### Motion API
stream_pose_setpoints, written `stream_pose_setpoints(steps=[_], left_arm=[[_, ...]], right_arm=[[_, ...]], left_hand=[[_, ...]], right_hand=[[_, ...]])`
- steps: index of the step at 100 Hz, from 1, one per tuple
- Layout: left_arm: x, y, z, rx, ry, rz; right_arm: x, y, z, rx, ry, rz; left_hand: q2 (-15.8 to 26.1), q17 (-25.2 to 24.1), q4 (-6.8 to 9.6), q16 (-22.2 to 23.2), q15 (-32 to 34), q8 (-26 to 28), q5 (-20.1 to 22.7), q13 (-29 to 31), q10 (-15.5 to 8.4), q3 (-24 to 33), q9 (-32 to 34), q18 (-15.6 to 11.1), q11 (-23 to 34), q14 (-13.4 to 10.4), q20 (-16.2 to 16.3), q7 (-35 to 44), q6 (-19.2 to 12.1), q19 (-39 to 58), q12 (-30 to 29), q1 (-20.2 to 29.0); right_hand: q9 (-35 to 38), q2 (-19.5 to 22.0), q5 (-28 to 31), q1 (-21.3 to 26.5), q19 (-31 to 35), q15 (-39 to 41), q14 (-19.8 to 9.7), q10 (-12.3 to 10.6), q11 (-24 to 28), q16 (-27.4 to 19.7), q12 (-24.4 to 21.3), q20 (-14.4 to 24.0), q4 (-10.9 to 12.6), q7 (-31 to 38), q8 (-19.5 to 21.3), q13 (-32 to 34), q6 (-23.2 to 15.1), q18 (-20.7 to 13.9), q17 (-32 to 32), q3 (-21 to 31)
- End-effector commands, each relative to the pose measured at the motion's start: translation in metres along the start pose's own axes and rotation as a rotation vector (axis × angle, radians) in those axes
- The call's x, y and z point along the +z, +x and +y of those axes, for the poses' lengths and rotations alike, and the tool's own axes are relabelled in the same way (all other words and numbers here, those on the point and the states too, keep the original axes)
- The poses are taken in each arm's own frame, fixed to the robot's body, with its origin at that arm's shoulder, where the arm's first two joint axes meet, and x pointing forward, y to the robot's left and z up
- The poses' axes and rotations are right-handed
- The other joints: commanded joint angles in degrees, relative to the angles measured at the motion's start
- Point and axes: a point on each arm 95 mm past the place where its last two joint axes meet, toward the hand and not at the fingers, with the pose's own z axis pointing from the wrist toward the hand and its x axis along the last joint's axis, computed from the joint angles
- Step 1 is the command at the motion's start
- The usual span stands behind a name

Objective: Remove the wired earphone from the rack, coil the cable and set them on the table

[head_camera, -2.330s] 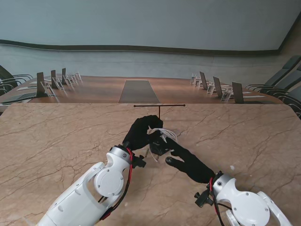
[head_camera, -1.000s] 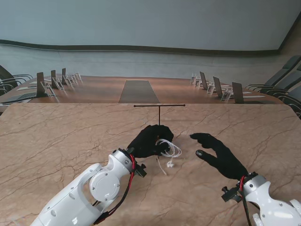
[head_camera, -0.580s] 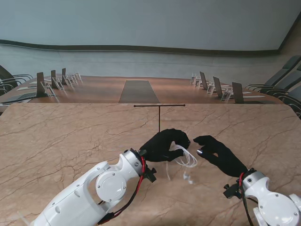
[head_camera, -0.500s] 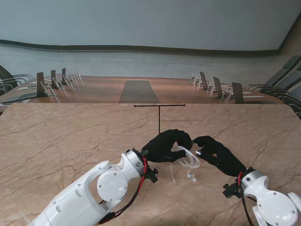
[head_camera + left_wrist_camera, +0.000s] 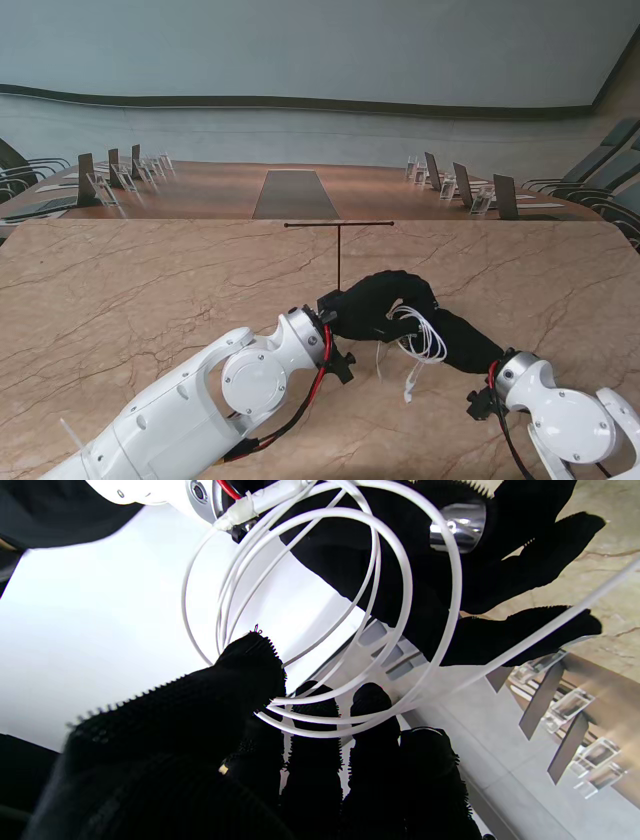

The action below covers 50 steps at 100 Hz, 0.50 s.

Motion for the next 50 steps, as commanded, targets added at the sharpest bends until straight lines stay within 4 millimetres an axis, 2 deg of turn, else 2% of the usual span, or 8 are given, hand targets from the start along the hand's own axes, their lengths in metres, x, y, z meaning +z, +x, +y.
stream_pose_setpoints(steps=[1,22,35,42,50], left_arm=[[0.004,0.0,-0.002,-0.006,0.004,0.005],[0.007,-0.005,-0.005,-0.015,0.012,-0.001],[0.007,-0.008,-0.006,-0.022,0.012,-0.004],[0.007,-0.008,-0.007,-0.022,0.013,-0.004],[0.008,-0.008,-0.008,-0.024,0.013,-0.004]], right_arm=[[-0.001,0.007,-0.004,-0.007,0.009,0.013],[0.002,0.013,-0.01,-0.018,0.04,0.019],[0.008,0.015,-0.014,-0.015,0.057,0.014],[0.011,0.015,-0.016,-0.012,0.066,0.009],[0.015,0.015,-0.019,0.0,0.072,0.003]], left_hand=[[2.1,-0.4,1.04,1.0,0.9,3.1,0.2,-0.4,-2.0,0.8,-0.1,-2.7,0.4,-0.1,2.4,6.3,-5.5,0.8,1.7,2.9],[2.1,-0.3,1.1,0.9,0.8,3.3,0.1,-0.4,-2.0,0.7,0.0,-2.7,0.3,-0.1,2.0,6.2,-5.5,0.7,1.7,2.9],[2.1,-0.4,1.14,0.9,0.8,3.4,0.1,-0.4,-2.0,0.6,-0.1,-2.6,0.3,-0.1,1.8,6.2,-5.4,0.7,1.7,2.9],[2.2,-0.4,1.15,0.9,0.8,3.4,0.1,-0.4,-2.1,0.6,-0.1,-2.6,0.3,-0.2,1.7,6.2,-5.5,0.6,1.7,2.9],[2.2,-0.6,1.19,0.9,0.7,3.5,0.1,-0.4,-2.1,0.5,-0.1,-2.6,0.3,-0.2,1.5,6.1,-5.5,0.4,1.7,2.9]], right_hand=[[-0.8,-3.6,-1.4,-1.6,2.2,1.7,0.0,0.6,1.7,1.1,0.6,1.1,0.0,-1.4,0.1,0.2,-2.4,0.4,0.0,1.7],[-1.6,-4.1,-1.4,-2.1,2.5,2.3,-0.1,0.6,1.9,1.3,0.6,1.2,-0.9,-4.3,-0.6,0.5,-1.8,0.4,0.3,0.5],[-1.6,-4.7,-1.4,-1.6,3.6,3.9,-0.2,0.8,3.7,2.1,1.5,1.7,-1.1,-5.2,-0.4,0.9,2.3,0.6,0.6,0.8],[-1.6,-4.8,-1.3,-1.4,4.3,5.2,-0.2,1.1,5.0,2.8,2.1,2.2,-1.3,-3.7,0.8,1.2,2.0,0.7,0.8,1.3],[-1.4,-5.0,-1.1,-0.4,5.7,7.3,0.2,1.9,6.6,3.7,3.2,2.9,-1.3,1.0,3.7,1.6,0.7,1.2,1.0,2.3]])
